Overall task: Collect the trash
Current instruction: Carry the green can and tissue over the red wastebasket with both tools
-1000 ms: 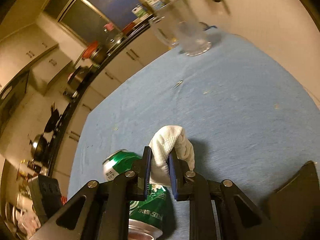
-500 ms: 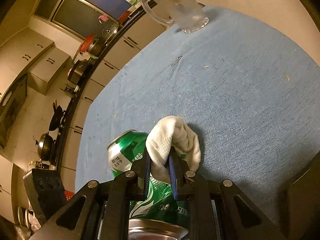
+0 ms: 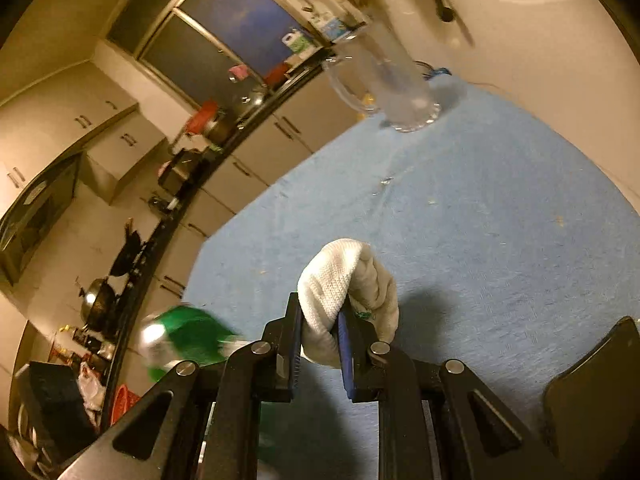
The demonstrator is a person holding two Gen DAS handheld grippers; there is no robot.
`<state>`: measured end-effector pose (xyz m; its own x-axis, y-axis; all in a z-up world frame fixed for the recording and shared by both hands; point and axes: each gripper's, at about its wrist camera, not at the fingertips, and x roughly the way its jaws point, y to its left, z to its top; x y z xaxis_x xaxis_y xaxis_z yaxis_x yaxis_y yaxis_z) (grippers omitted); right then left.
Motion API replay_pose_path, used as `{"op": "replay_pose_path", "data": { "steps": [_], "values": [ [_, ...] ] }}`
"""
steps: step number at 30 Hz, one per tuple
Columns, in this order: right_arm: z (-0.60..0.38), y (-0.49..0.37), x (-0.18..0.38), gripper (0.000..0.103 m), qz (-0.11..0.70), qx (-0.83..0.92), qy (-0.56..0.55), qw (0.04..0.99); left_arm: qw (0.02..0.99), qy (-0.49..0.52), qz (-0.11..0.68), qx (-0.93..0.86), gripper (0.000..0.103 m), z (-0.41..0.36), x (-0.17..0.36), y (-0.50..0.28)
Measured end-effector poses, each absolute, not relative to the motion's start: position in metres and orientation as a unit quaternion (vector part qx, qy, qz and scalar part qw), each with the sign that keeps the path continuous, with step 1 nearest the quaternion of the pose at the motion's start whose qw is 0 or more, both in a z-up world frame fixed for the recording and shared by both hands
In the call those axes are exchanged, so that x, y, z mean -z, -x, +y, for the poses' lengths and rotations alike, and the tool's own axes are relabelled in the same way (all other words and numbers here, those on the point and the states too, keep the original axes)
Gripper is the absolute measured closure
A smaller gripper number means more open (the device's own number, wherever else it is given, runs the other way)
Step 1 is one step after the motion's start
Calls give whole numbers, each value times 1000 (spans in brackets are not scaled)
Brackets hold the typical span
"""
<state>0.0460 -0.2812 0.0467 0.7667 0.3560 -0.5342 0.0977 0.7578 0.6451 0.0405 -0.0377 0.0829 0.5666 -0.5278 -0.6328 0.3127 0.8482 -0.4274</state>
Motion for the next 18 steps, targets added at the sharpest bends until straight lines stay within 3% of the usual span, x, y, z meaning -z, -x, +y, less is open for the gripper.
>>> {"op": "replay_pose_path", "data": {
  "steps": [6,18],
  "values": [
    [-240,-43,-54,85,348,-156,-307,872,910,158,344,171,87,45,-124,14],
    [-106,-12,-106,85,358,-307,-249,846,938,194,282,50,87,224,-152,120]
  ]
}}
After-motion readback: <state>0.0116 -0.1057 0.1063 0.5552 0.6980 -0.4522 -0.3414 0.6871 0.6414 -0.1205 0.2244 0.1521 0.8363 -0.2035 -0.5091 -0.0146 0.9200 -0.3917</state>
